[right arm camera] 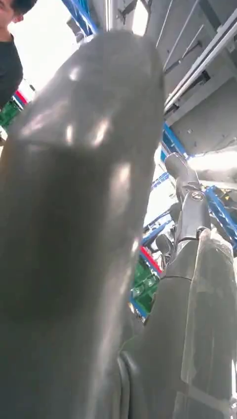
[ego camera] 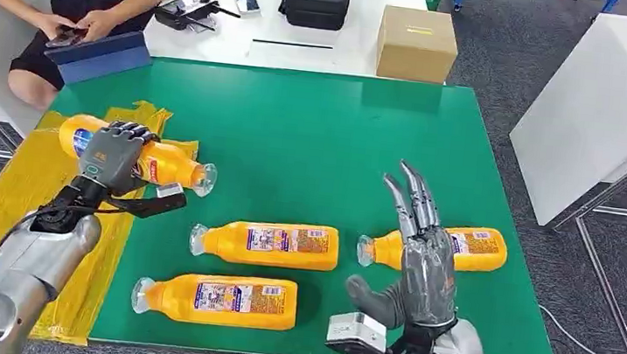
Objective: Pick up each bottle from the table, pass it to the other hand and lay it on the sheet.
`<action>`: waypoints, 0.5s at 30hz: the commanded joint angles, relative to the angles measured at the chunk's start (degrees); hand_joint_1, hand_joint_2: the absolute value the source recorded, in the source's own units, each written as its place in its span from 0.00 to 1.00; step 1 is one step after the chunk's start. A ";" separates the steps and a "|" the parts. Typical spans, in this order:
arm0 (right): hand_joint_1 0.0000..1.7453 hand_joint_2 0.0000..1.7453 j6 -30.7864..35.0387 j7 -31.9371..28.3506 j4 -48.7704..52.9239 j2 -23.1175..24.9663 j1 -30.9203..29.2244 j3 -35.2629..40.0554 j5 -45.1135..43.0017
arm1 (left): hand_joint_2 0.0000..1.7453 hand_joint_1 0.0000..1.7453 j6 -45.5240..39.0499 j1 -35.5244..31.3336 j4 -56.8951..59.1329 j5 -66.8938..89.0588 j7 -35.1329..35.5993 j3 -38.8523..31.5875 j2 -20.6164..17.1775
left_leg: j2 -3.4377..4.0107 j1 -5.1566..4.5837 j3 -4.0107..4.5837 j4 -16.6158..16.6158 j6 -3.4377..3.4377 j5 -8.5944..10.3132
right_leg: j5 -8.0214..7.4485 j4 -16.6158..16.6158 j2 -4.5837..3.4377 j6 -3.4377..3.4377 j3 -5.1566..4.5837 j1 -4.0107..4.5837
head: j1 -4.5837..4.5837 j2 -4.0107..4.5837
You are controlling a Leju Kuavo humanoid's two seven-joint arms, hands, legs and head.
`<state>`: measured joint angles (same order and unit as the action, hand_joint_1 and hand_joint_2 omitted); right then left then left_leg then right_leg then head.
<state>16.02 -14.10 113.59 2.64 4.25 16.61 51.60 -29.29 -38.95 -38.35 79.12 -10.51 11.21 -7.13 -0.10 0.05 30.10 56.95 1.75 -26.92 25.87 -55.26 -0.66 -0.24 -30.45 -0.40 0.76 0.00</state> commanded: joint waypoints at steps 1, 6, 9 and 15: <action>0.00 0.00 0.28 -0.63 -0.84 -2.27 1.90 0.14 0.03 | 1.00 1.00 1.56 -5.45 14.70 -3.41 0.43 0.45 -3.33 | 0.02 0.01 0.02 -0.02 -0.15 0.00 | -0.01 0.02 0.05 0.04 -0.01 0.01 | 0.02 0.00; 0.00 0.00 -0.16 -1.07 -1.57 -2.56 1.47 0.38 -0.87 | 1.00 1.00 2.01 -3.51 15.28 -5.90 -0.11 -2.47 -5.62 | 0.11 0.04 0.09 -0.01 -0.14 0.02 | -0.04 0.00 -0.04 0.05 -0.09 0.02 | 0.00 0.00; 0.00 0.00 -0.34 -1.13 -1.58 -2.57 1.41 0.41 -0.93 | 1.00 1.00 2.46 -3.51 15.44 -6.12 0.33 -2.81 -5.48 | 0.08 0.06 0.14 -0.04 -0.13 0.02 | -0.04 0.03 -0.03 0.04 -0.13 0.03 | 0.00 0.00; 0.00 0.00 -1.63 -1.50 -2.45 -1.96 0.29 0.10 -1.09 | 1.00 1.00 3.23 -0.36 14.11 -8.21 -0.07 -5.40 -6.73 | 0.18 0.03 0.12 -0.07 -0.12 0.00 | -0.05 0.02 -0.18 0.03 -0.12 0.00 | 0.02 0.00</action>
<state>15.21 -15.30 113.57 1.14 6.37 16.61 50.91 -26.47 -39.83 -27.80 71.95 -10.23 9.14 -12.09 -0.18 0.09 30.31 56.93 1.73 -26.90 25.87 -55.28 -0.64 -0.24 -30.57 -0.40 0.79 0.00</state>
